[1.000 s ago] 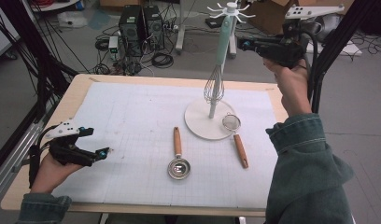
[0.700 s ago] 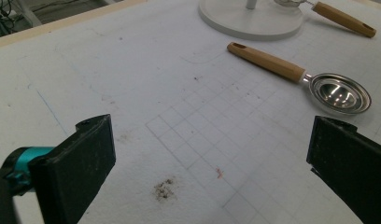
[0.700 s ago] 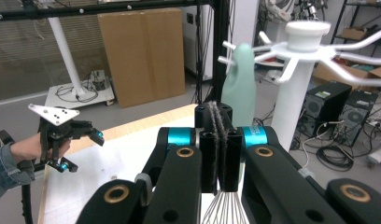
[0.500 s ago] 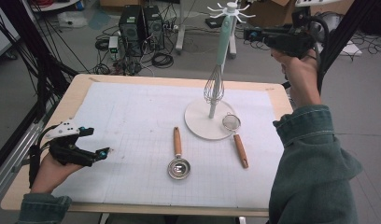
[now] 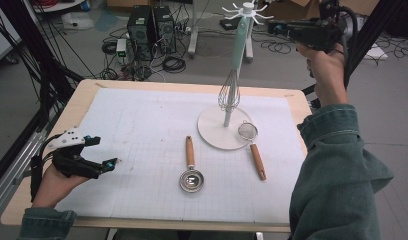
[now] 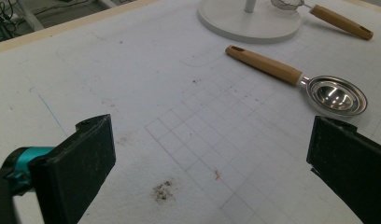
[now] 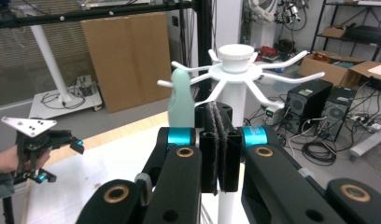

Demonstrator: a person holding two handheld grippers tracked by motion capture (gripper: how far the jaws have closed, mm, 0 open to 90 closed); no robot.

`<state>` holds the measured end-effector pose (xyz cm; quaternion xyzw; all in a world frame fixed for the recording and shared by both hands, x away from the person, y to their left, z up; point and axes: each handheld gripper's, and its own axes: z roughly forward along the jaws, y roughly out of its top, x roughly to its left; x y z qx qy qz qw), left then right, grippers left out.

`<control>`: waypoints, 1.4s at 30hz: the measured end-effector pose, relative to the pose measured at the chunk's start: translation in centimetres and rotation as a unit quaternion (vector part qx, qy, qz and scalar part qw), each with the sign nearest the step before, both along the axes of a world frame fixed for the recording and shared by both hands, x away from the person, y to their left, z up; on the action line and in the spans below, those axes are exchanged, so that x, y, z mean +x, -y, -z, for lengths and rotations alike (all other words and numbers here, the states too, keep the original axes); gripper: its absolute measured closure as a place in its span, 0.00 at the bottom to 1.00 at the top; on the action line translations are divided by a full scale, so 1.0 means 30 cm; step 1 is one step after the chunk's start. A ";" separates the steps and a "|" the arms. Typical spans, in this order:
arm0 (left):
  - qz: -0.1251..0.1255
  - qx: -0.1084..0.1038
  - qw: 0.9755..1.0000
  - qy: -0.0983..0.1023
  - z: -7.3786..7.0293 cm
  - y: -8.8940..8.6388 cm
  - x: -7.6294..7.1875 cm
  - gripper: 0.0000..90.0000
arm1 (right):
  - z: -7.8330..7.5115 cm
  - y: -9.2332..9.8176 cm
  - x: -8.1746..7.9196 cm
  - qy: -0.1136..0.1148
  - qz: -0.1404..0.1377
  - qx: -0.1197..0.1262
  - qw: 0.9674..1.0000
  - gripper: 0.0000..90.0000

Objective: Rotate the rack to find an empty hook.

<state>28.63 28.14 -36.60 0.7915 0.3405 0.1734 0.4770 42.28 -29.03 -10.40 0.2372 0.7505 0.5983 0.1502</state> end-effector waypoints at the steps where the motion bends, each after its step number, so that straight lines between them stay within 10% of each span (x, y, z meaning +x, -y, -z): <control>1: -0.001 -0.001 1.000 -0.001 0.000 0.000 0.001 0.02 | -0.002 -0.004 0.006 0.000 0.001 0.001 1.000 0.99; 42: 0.004 0.004 1.000 0.007 -0.014 0.010 -0.009 0.02 | -0.021 -0.193 -0.026 0.015 0.031 -0.034 0.999 0.99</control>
